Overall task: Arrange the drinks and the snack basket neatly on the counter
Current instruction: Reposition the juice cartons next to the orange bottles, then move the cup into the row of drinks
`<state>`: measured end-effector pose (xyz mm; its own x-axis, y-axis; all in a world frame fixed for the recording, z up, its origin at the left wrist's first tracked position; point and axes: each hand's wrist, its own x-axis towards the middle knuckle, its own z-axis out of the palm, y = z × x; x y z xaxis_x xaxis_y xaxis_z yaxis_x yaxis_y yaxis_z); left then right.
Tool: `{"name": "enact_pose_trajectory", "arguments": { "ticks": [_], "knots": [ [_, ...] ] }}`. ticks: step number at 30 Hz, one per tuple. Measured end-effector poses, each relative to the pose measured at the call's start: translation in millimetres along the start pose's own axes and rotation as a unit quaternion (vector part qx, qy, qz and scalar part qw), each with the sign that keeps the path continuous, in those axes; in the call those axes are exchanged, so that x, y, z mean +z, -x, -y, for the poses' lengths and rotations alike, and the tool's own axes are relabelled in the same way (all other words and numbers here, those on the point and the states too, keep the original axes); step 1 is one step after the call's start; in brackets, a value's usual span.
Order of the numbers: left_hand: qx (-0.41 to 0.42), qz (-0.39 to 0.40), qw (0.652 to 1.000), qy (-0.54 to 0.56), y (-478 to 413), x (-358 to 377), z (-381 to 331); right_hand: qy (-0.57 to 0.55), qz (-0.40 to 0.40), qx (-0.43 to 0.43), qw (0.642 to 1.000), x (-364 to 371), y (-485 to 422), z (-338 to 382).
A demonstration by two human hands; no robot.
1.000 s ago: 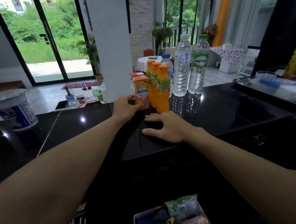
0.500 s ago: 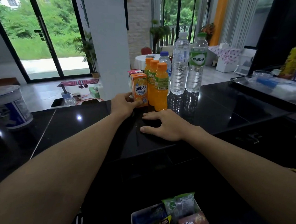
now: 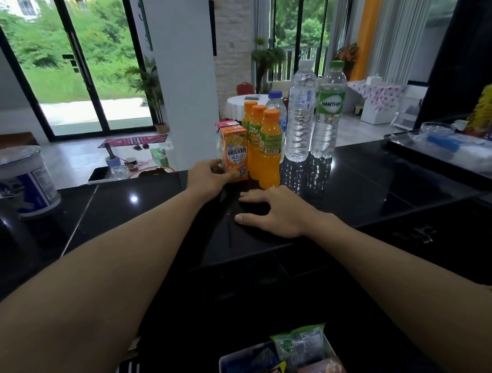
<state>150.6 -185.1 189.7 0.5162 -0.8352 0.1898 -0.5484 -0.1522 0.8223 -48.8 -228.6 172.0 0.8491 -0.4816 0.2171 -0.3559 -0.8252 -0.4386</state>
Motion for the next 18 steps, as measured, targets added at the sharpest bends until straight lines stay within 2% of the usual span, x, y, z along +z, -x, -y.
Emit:
{"name": "enact_pose_trajectory", "arguments": {
  "ticks": [7, 11, 14, 18],
  "knots": [
    [0.010, 0.034, 0.998, -0.056, 9, -10, -4, 0.006, -0.003, 0.003, 1.000, 0, 1, 2],
    [0.030, 0.050, 0.985, -0.163, 18, -24, 0, 0.001, 0.013, 0.021, 1.000, -4, -2, 5],
    [0.030, 0.036, 0.973, -0.226, 27, -46, 11, 0.000, 0.034, 0.040, 0.999, -7, -5, 12],
    [0.025, -0.001, 0.960, -0.277, 43, -82, 31, 0.026, 0.005, 0.029, 0.999, -1, -12, 29]
  ]
}}
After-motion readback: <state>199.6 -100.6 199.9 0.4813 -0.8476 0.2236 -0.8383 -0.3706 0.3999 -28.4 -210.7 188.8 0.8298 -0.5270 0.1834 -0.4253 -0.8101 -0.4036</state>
